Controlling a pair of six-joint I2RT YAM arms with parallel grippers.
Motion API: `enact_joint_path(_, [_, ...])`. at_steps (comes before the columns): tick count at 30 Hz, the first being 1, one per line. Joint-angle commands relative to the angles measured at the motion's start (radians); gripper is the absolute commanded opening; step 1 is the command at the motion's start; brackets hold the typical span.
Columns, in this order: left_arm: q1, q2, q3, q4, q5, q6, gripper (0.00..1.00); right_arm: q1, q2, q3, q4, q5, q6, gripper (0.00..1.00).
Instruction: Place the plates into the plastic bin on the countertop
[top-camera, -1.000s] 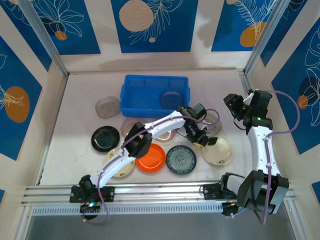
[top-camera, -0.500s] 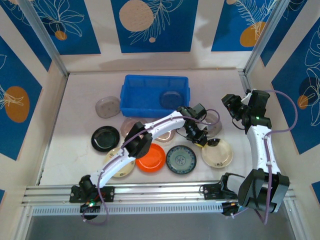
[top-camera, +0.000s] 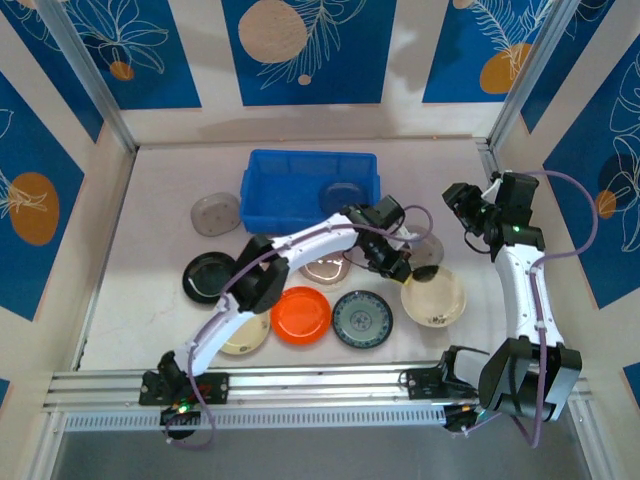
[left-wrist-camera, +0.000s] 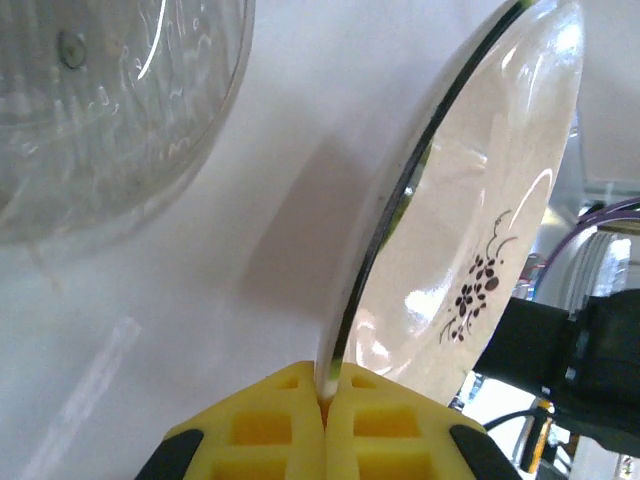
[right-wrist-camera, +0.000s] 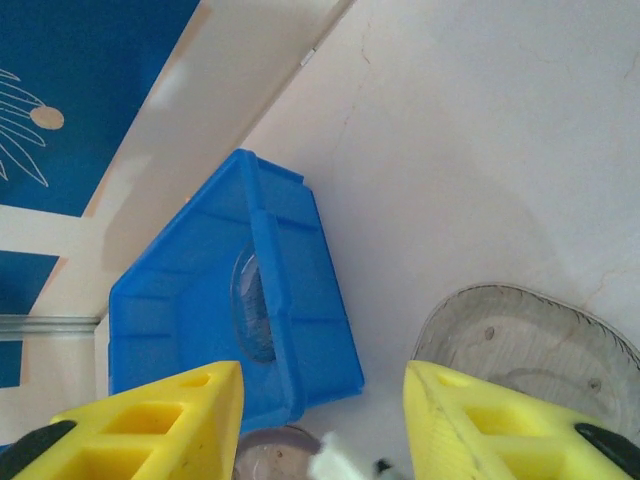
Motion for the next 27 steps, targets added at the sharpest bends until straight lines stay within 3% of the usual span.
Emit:
enact_joint_path(1, [0.054,-0.174,-0.136,0.107,0.016,-0.039,0.0,0.016,0.005,0.024,-0.034,0.039,-0.039,0.52])
enact_joint_path(5, [0.119,-0.325,-0.316,0.134,-0.029,-0.042,0.0,0.028,0.012,0.037,-0.042,0.034,-0.066,0.54])
enact_joint_path(8, [0.184,-0.443,-0.455,0.192,-0.053,-0.051,0.0,0.051,0.009,0.034,-0.021,-0.014,-0.106,0.42])
enact_joint_path(12, [0.305,-0.547,-0.605,0.305,-0.052,-0.098,0.0,0.118,-0.015,-0.004,0.052,-0.068,-0.14,0.4])
enact_joint_path(16, [0.386,-0.592,-0.655,0.365,-0.028,-0.123,0.0,0.222,0.02,-0.006,0.088,-0.103,-0.182,0.44])
enact_joint_path(20, [0.433,-0.579,-0.678,0.474,0.042,-0.204,0.0,0.315,0.079,0.011,0.116,-0.125,-0.184,0.37])
enact_joint_path(27, [0.455,-0.578,-0.679,0.537,0.055,-0.253,0.0,0.433,0.18,0.086,0.042,0.028,-0.233,0.34])
